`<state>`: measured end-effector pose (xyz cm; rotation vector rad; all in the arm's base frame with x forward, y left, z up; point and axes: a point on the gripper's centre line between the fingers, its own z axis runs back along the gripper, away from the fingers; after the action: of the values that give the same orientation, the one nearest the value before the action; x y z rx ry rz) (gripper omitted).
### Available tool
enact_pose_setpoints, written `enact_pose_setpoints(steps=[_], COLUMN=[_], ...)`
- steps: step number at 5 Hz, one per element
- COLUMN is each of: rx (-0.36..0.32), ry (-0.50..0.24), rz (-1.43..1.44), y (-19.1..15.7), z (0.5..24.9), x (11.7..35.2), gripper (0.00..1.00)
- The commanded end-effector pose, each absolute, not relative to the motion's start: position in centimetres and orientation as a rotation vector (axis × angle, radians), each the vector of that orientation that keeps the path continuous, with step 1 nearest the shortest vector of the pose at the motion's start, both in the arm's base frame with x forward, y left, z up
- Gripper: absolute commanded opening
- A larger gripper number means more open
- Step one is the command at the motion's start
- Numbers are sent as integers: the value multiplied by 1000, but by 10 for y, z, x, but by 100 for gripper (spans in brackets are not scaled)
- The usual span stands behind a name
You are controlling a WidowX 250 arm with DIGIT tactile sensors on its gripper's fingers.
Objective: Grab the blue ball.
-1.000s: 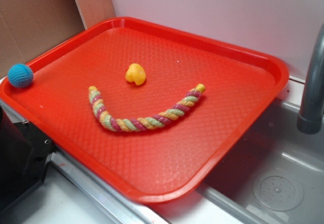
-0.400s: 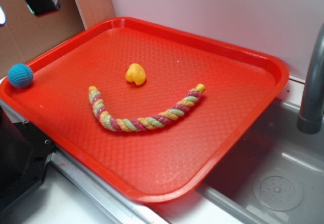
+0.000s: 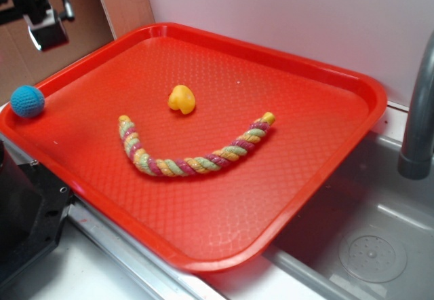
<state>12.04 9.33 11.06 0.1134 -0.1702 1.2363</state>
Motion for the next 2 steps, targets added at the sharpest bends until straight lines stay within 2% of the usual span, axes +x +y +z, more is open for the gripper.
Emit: enact_pose_setpoints(steps=[1,2], rx=[257,322], ry=[-215,-209], rz=[1438,1480], y=[126,138], z=[74,56], x=[116,119], gripper=[100,100])
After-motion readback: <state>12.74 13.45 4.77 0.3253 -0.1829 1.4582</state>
